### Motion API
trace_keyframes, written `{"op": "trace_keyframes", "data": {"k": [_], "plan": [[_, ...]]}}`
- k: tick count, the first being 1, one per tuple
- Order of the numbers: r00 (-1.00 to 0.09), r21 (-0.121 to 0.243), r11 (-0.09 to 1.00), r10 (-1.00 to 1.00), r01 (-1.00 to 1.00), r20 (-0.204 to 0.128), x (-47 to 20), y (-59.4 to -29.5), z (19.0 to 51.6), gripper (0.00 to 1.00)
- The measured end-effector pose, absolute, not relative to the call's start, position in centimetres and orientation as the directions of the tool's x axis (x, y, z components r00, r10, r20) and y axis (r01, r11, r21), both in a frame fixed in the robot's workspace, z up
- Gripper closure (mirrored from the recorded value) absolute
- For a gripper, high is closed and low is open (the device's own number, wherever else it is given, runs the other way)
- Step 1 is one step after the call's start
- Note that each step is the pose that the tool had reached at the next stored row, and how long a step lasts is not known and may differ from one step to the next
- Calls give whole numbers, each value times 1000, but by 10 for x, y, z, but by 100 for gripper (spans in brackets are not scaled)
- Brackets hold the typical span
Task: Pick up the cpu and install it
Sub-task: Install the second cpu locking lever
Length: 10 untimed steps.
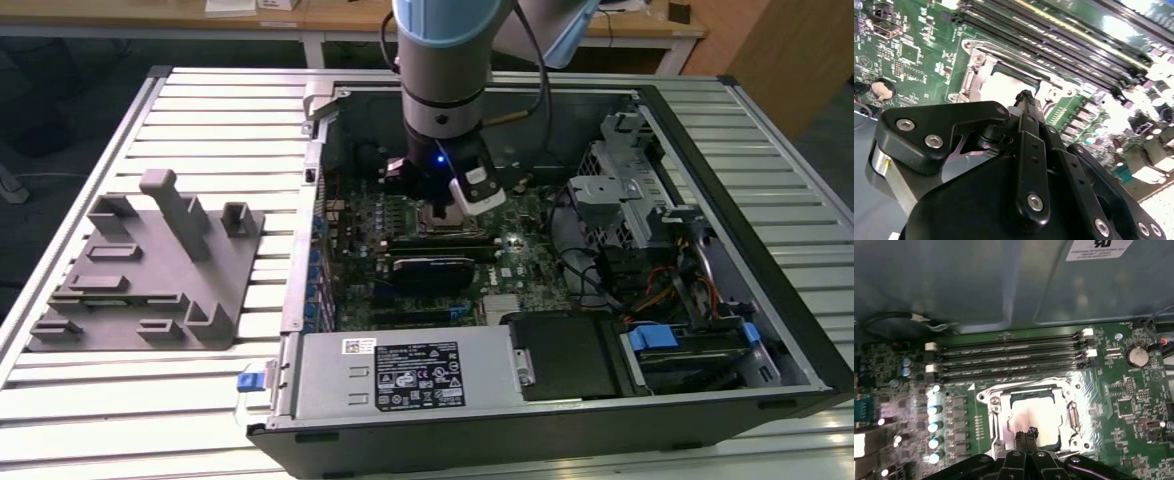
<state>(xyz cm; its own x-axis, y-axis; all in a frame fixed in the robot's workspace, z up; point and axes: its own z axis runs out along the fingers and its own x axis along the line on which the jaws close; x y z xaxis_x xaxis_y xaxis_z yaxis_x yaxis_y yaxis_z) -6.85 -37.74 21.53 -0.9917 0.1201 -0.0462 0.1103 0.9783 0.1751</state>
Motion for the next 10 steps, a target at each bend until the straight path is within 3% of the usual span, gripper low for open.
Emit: {"op": "trace_keyframes", "data": {"k": [10], "plan": [[-992,144,983,119,110,-50,-54,-367,214,89]]}}
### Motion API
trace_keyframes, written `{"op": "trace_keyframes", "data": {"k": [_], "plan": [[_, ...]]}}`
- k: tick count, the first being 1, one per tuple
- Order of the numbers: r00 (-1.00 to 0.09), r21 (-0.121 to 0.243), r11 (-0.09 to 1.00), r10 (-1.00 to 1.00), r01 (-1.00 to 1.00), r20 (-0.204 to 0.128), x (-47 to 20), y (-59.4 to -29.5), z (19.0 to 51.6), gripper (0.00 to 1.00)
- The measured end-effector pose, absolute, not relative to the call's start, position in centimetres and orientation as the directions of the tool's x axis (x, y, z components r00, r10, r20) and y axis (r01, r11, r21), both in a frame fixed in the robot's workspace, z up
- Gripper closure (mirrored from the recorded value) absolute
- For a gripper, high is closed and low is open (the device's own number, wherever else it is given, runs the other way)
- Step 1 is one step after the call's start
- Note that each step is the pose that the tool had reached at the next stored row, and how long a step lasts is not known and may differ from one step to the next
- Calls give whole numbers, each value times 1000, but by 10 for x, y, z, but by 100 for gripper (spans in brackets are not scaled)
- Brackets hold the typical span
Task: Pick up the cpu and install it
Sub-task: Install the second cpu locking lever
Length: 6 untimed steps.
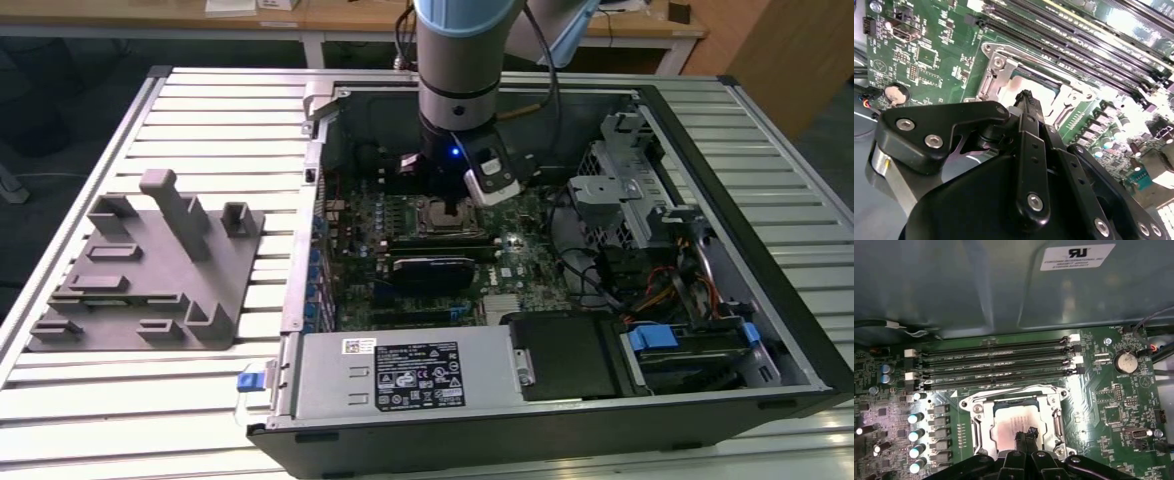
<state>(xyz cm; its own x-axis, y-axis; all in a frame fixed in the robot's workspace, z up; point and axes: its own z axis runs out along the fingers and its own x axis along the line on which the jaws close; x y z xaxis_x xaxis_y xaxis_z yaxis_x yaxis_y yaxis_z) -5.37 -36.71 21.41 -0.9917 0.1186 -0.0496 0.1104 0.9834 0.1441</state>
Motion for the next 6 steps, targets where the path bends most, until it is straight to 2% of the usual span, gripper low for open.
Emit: {"op": "trace_keyframes", "data": {"k": [6], "plan": [[-992,144,983,119,110,-49,-54,-367,214,89]]}}
